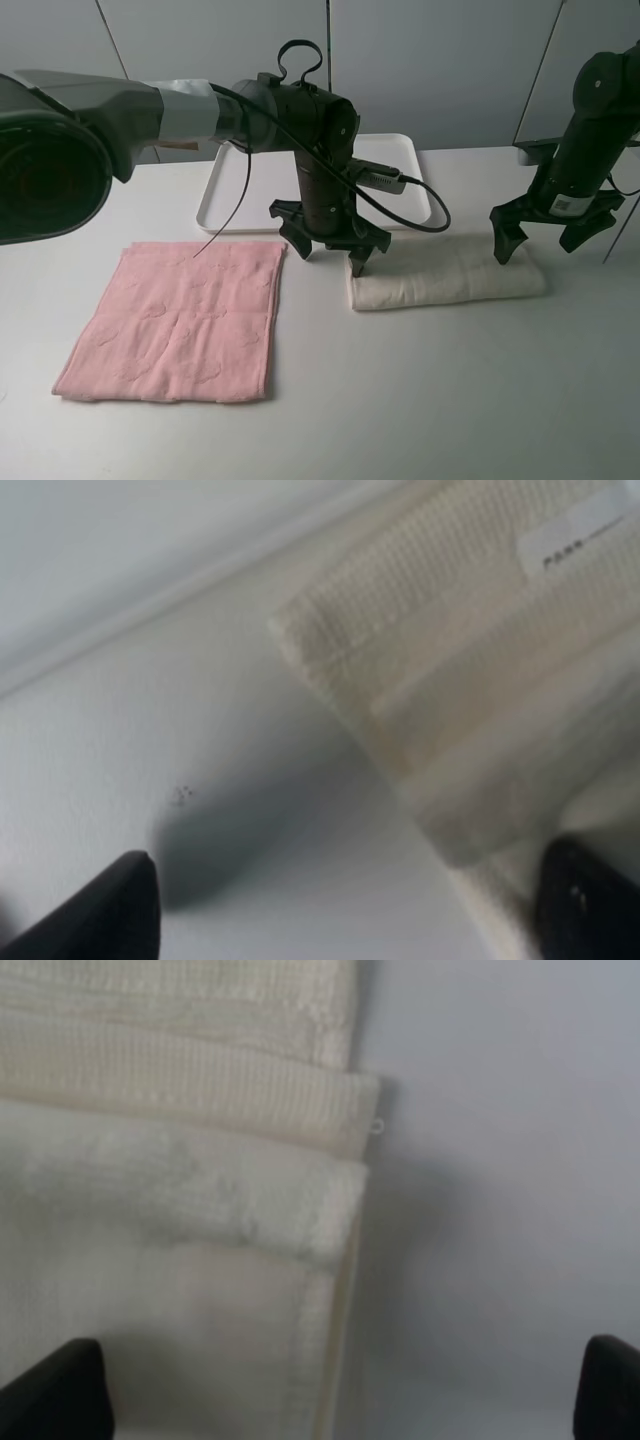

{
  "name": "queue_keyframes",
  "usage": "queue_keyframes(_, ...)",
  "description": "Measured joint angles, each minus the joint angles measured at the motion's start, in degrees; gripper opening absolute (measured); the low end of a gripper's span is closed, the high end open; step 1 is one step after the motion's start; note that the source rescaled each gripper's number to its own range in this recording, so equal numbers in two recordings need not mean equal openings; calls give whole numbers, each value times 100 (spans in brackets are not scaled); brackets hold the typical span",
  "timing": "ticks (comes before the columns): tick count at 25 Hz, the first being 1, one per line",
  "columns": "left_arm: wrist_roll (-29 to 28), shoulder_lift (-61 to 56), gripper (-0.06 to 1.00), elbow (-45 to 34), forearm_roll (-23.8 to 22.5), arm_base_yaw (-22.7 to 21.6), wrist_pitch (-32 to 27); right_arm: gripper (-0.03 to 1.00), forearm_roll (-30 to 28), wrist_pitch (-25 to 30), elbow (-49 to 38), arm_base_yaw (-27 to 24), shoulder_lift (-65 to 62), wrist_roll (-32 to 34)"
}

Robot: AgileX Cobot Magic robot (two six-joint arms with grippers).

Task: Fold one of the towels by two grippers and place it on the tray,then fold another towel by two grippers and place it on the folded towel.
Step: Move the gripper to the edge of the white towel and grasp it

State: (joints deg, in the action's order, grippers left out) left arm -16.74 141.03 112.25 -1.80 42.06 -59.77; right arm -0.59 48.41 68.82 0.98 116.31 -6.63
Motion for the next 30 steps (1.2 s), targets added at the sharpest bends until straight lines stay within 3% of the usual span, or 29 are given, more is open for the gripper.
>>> queue_keyframes(11,0,0,97,8,-13,0,-21,100,418,-35,0,0,272,-129)
queue_keyframes(20,15,0,97,8,-13,0,-33,99,430,-35,11,0,311,-129)
queue_keyframes(22,15,0,97,8,-13,0,-33,91,452,-35,11,0,321,-129)
queue_keyframes(27,24,0,97,21,-13,0,-33,49,815,-35,11,15,334,-286)
queue_keyframes(30,24,0,97,21,-13,0,-33,38,939,-23,11,13,336,-374)
